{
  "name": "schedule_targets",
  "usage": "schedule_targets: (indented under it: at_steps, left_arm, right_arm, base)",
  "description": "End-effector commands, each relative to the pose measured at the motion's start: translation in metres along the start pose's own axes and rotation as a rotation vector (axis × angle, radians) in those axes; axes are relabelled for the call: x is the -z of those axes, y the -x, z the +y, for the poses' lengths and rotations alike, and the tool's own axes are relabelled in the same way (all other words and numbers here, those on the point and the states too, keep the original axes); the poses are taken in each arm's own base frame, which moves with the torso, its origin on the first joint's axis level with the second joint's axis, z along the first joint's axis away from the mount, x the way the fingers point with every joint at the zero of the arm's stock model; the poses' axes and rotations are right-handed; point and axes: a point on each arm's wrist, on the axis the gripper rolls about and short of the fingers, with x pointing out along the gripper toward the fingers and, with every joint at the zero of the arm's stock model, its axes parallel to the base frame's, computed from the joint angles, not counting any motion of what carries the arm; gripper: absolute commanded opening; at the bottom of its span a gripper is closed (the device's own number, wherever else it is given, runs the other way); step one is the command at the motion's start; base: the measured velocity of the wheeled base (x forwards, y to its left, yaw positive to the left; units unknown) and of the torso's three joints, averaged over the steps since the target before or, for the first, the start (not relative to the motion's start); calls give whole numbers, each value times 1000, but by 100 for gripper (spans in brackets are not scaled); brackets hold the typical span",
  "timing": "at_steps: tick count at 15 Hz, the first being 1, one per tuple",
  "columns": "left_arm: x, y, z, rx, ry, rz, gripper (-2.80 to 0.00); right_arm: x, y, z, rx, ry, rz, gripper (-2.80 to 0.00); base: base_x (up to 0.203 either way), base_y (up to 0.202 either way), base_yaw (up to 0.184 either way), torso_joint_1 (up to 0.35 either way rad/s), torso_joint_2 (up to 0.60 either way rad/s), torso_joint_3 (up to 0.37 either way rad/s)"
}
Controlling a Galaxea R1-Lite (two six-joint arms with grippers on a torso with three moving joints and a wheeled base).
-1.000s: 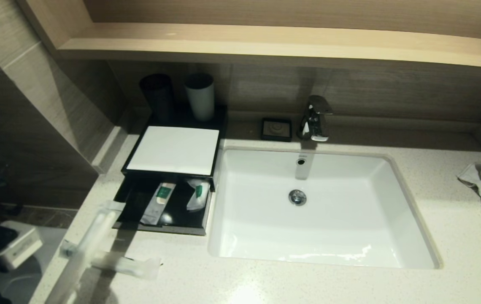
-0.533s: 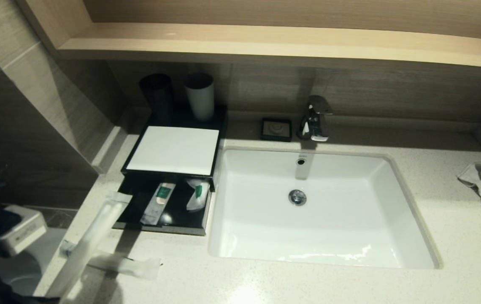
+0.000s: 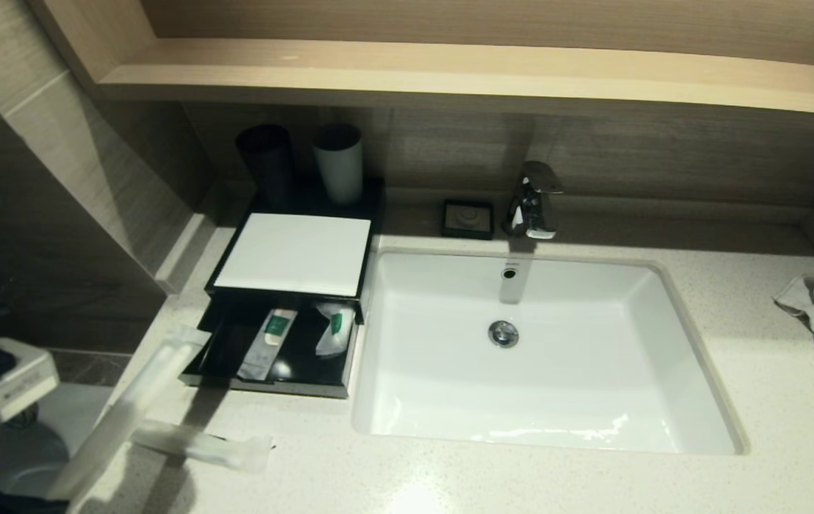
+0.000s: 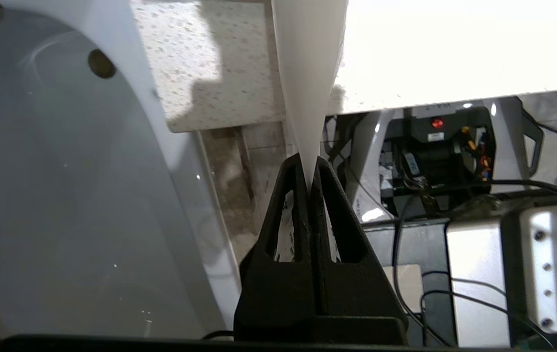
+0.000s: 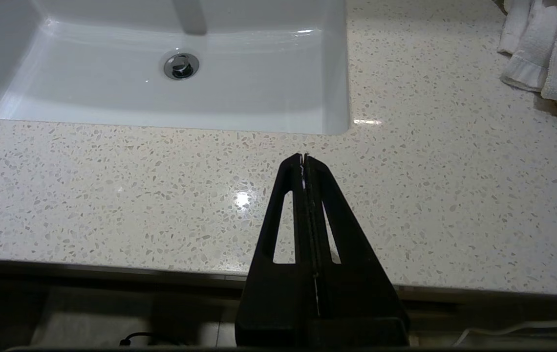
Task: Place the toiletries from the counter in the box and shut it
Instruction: Place the bathroom toiletry into the drawer
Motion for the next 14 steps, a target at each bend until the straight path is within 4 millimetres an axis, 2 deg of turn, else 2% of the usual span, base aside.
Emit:
schedule_targets:
  at_steps: [1,4,9,14]
  left_arm:
    - [-2,-2,11,-51,28,4,-280]
    - [-5,-5,22,-30,23,8,-280]
    - [-9,-9,22,28,-17,25,-280]
    - [-35,-24,20,60,-13,72,-280]
  right_arm:
    - [0,0,0,0,0,0,-280]
    - [0,0,0,0,0,0,-280]
    - [0,0,0,0,0,0,-280]
    - [0,0,0,0,0,0,-280]
  base:
    - [0,0,0,0,0,0]
    - [0,0,0,0,0,0]
    - [0,0,0,0,0,0]
    - [0,0,0,0,0,0]
